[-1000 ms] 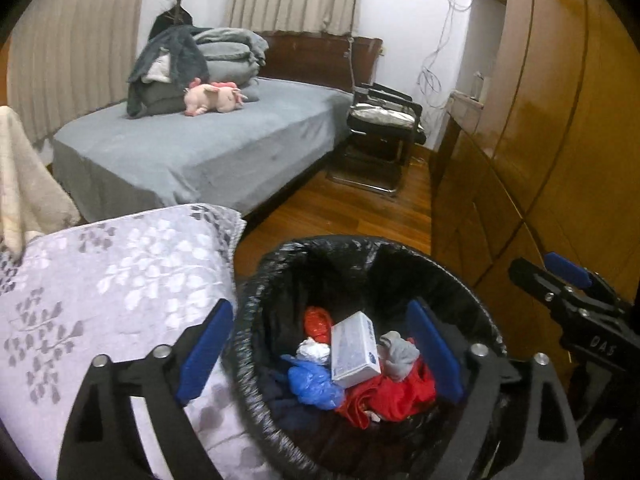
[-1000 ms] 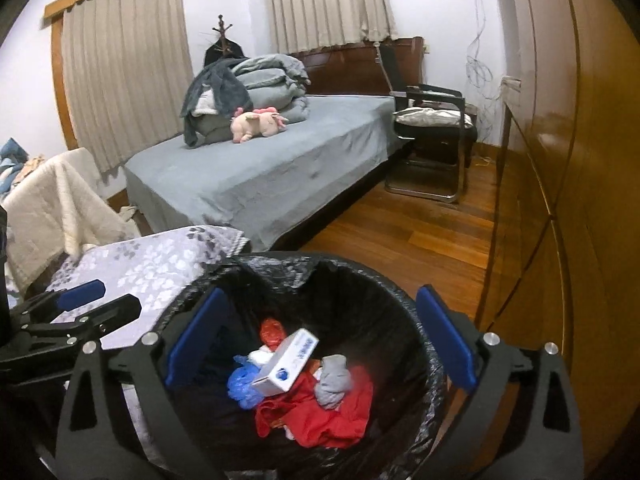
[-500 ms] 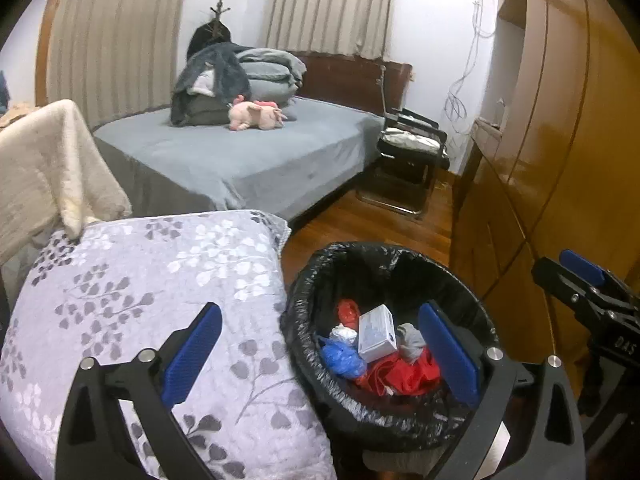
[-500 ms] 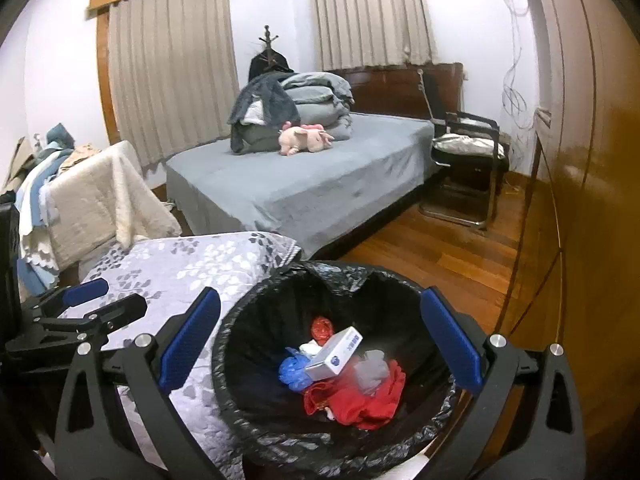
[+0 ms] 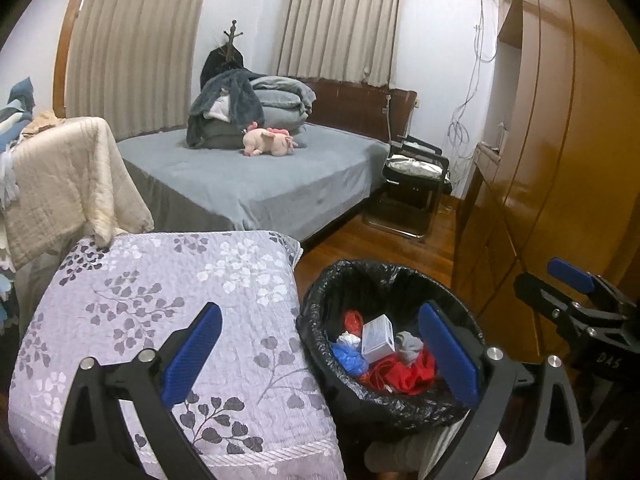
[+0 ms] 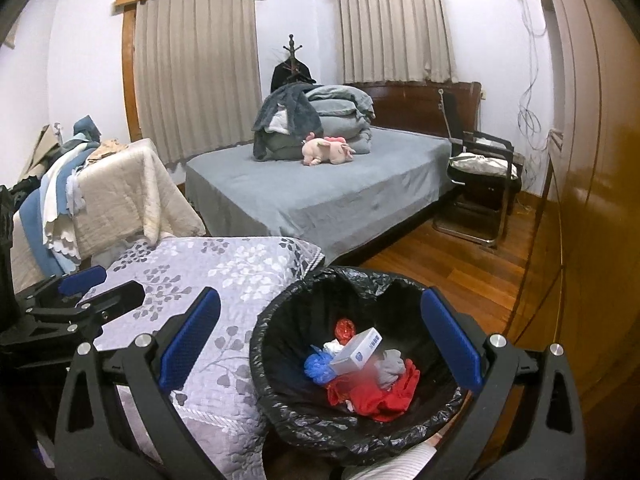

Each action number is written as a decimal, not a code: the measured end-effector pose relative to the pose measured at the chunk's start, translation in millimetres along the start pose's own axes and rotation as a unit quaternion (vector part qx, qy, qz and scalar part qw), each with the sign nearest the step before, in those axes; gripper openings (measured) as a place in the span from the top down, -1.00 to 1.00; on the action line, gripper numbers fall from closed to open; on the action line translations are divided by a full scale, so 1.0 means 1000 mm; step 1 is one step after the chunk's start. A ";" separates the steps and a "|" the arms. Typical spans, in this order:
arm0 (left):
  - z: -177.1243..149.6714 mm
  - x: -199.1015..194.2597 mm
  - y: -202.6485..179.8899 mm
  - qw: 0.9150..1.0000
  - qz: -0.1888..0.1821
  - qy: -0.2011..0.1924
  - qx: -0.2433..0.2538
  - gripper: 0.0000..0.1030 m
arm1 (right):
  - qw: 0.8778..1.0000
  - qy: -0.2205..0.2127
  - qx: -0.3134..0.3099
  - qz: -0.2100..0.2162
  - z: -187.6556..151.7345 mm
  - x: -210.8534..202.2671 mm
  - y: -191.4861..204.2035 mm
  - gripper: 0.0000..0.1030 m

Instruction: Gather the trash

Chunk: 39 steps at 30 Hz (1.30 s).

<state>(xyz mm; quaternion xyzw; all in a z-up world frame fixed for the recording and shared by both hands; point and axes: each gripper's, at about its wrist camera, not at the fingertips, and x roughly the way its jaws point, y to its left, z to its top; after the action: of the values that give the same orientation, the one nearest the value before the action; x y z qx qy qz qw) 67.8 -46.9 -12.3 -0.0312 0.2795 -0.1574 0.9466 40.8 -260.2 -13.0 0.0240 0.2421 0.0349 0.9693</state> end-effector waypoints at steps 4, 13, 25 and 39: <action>0.002 -0.011 0.001 1.000 0.003 -0.010 0.000 -0.88 | 1.000 -0.007 -0.006 0.003 0.003 -0.008 0.006 -0.89; 0.002 -0.032 0.001 1.000 0.011 -0.029 0.003 -0.88 | 1.000 -0.019 -0.018 0.009 0.005 -0.019 0.017 -0.89; 0.002 -0.044 -0.002 0.999 0.015 -0.039 0.009 -0.88 | 0.999 -0.022 -0.022 0.008 0.006 -0.022 0.023 -0.89; 0.001 -0.043 -0.003 0.999 0.015 -0.038 0.008 -0.88 | 0.999 -0.021 -0.022 0.009 0.005 -0.022 0.023 -0.89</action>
<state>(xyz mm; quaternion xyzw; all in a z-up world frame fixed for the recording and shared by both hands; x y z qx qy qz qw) 33.2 -36.1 11.9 -0.0256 0.2427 -0.1439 0.9590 22.4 -239.4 3.0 0.0053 0.2205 0.0485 0.9742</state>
